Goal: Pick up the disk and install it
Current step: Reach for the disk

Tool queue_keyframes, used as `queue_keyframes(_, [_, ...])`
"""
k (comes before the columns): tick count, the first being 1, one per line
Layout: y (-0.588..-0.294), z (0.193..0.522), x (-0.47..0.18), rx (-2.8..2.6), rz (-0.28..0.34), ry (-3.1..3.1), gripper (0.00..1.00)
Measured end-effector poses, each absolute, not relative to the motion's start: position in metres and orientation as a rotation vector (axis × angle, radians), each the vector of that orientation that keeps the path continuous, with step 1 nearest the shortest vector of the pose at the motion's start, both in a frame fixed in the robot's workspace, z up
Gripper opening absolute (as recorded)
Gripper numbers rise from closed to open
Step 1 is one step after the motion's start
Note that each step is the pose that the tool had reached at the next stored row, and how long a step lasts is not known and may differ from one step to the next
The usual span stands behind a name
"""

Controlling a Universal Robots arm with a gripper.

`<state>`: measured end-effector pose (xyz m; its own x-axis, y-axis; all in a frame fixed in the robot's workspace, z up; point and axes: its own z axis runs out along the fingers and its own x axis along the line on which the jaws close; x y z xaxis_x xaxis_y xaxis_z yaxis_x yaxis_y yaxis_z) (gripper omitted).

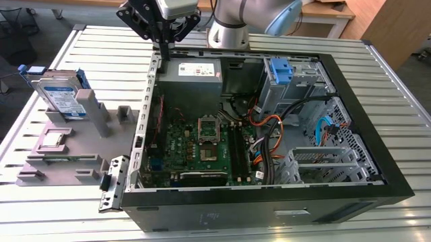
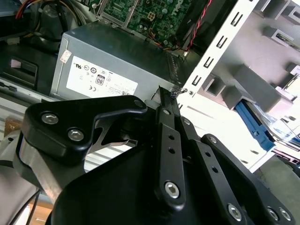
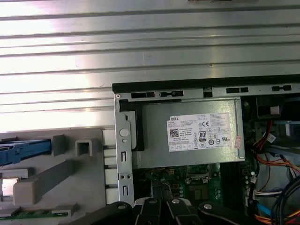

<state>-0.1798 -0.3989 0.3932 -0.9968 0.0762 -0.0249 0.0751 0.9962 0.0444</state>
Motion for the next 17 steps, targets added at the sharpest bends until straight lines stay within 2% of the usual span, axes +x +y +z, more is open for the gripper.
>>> queue_keyframes(17, [-0.399,0.3932,-0.1851,0.118,0.068,3.112,0.11])
